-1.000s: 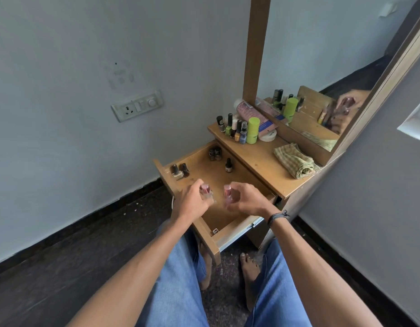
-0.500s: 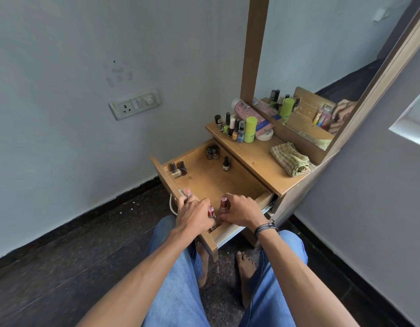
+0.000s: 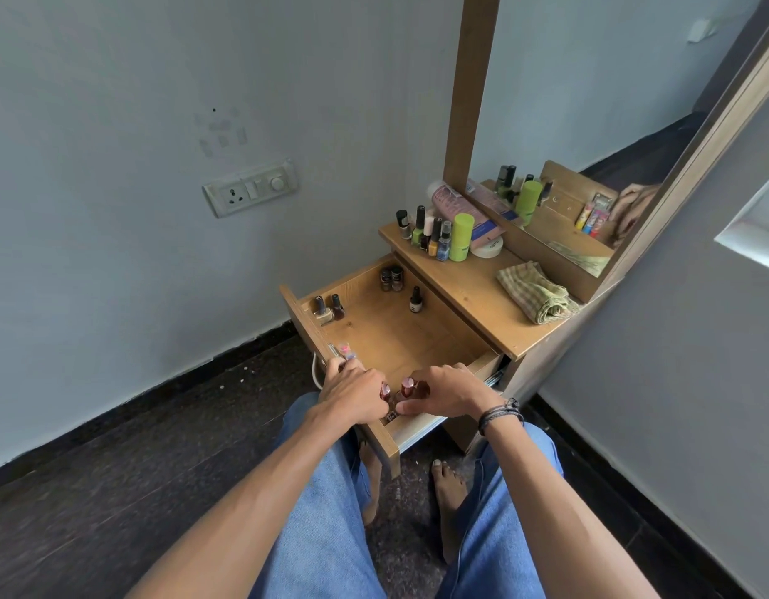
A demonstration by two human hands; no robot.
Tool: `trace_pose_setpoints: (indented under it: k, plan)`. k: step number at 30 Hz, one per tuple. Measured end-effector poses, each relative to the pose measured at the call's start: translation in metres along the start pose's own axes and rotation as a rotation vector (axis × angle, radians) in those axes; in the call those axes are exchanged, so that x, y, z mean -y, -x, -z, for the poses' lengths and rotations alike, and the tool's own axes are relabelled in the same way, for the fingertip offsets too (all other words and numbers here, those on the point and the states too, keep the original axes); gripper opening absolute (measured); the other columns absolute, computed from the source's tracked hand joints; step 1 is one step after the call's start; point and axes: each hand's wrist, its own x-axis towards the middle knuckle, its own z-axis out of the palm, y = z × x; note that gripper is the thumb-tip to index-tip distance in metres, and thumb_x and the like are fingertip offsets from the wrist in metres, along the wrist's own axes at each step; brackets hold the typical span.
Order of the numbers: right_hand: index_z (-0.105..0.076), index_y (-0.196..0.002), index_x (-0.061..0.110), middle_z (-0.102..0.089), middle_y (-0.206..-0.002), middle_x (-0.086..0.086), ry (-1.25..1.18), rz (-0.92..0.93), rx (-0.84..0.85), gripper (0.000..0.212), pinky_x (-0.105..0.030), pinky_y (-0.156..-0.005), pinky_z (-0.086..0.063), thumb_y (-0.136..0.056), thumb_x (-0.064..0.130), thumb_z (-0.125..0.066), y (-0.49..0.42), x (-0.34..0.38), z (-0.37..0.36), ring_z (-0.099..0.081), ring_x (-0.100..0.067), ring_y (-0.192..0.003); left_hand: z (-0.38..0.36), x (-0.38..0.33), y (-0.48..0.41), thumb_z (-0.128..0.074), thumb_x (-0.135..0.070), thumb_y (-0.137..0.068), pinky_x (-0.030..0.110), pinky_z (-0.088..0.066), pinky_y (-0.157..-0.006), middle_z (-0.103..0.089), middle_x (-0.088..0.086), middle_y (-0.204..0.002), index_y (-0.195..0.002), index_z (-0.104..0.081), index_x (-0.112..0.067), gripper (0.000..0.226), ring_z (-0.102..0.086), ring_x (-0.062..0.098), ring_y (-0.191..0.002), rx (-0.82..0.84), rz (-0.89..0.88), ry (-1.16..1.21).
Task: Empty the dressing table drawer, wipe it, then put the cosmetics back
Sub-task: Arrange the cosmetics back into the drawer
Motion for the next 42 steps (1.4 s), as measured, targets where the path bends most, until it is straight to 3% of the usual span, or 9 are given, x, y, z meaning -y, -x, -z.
trace_pose_setpoints:
  k: [4, 11, 17, 20, 23, 30, 36, 42]
  plan:
    - [-0.064, -0.092, 0.026, -0.063, -0.078, 0.013, 0.005, 0.018, 0.024, 0.054, -0.039, -0.089, -0.033, -0.082, 0.078, -0.059, 0.001, -0.002, -0.001, -0.056, -0.012, -0.078, 0.003, 0.001, 0.002, -0.048, -0.011, -0.081, 0.042, -0.021, -0.104, -0.063, 0.003, -0.110, -0.105, -0.063, -0.027, 0.032, -0.036, 0.018, -0.128, 0.065, -0.030, -0.001]
    - [-0.048, -0.081, 0.045, -0.057, -0.082, 0.021, 0.007, 0.056, 0.062, 0.034, -0.040, -0.100, -0.028, -0.084, 0.078, -0.057, 0.005, -0.004, 0.000, -0.052, -0.012, -0.091, 0.006, -0.004, 0.005, -0.037, -0.001, -0.083, 0.043, -0.019, -0.104, -0.067, -0.001, -0.106, -0.098, -0.061, -0.025, 0.038, -0.034, 0.017, -0.128, 0.080, -0.050, -0.007]
    - [-0.056, -0.105, 0.042, -0.066, -0.103, 0.012, -0.019, 0.059, 0.076, 0.040, -0.040, -0.100, -0.026, -0.085, 0.077, -0.057, 0.004, -0.005, 0.001, -0.052, -0.013, -0.099, 0.009, -0.006, 0.007, -0.035, 0.002, -0.085, 0.044, -0.019, -0.104, -0.065, 0.003, -0.110, -0.103, -0.062, -0.026, 0.043, -0.032, 0.018, -0.128, 0.088, -0.050, -0.027]
    - [-0.059, -0.108, 0.041, -0.063, -0.101, 0.014, -0.029, 0.072, 0.055, 0.040, -0.039, -0.098, -0.025, -0.087, 0.075, -0.057, 0.004, -0.006, 0.001, -0.051, -0.010, -0.096, 0.008, -0.005, 0.006, -0.036, 0.003, -0.084, 0.042, -0.020, -0.100, -0.065, 0.000, -0.107, -0.103, -0.063, -0.027, 0.044, -0.034, 0.018, -0.126, 0.080, -0.045, -0.021]
    - [-0.064, -0.125, 0.032, -0.058, -0.097, 0.017, -0.039, 0.091, -0.006, 0.050, -0.037, -0.097, -0.025, -0.092, 0.069, -0.054, 0.006, -0.006, 0.000, -0.048, -0.007, -0.093, 0.009, -0.007, 0.008, -0.035, 0.004, -0.083, 0.041, -0.019, -0.099, -0.063, 0.003, -0.109, -0.101, -0.063, -0.024, 0.043, -0.033, 0.018, -0.124, 0.074, -0.041, -0.024]
    - [-0.064, -0.116, 0.037, -0.062, -0.103, 0.013, -0.111, 0.093, -0.020, 0.041, -0.038, -0.095, -0.025, -0.088, 0.068, -0.062, 0.007, -0.008, -0.001, -0.051, -0.008, -0.096, 0.006, -0.005, 0.009, -0.035, 0.004, -0.082, 0.042, -0.018, -0.103, -0.065, 0.001, -0.102, -0.095, -0.061, -0.025, 0.040, -0.035, 0.018, -0.126, 0.074, -0.053, -0.015]
    - [-0.058, -0.105, 0.043, -0.061, -0.104, 0.011, -0.120, 0.080, 0.004, 0.031, -0.037, -0.099, -0.022, -0.087, 0.067, -0.064, 0.007, -0.005, 0.001, -0.051, -0.010, -0.100, 0.006, -0.005, 0.012, -0.036, 0.002, -0.088, 0.041, -0.017, -0.102, -0.066, 0.002, -0.111, -0.110, -0.062, -0.026, 0.044, -0.033, 0.018, -0.128, 0.054, -0.063, -0.022]
    - [-0.056, -0.105, 0.046, -0.060, -0.107, 0.010, -0.087, 0.069, 0.022, 0.035, -0.037, -0.102, -0.023, -0.084, 0.072, -0.064, 0.007, -0.005, 0.001, -0.050, -0.011, -0.103, -0.001, -0.003, 0.011, -0.037, 0.000, -0.090, 0.039, -0.016, -0.105, -0.066, -0.001, -0.119, -0.136, -0.048, -0.028, 0.055, -0.033, 0.013, -0.132, -0.004, -0.075, 0.011]
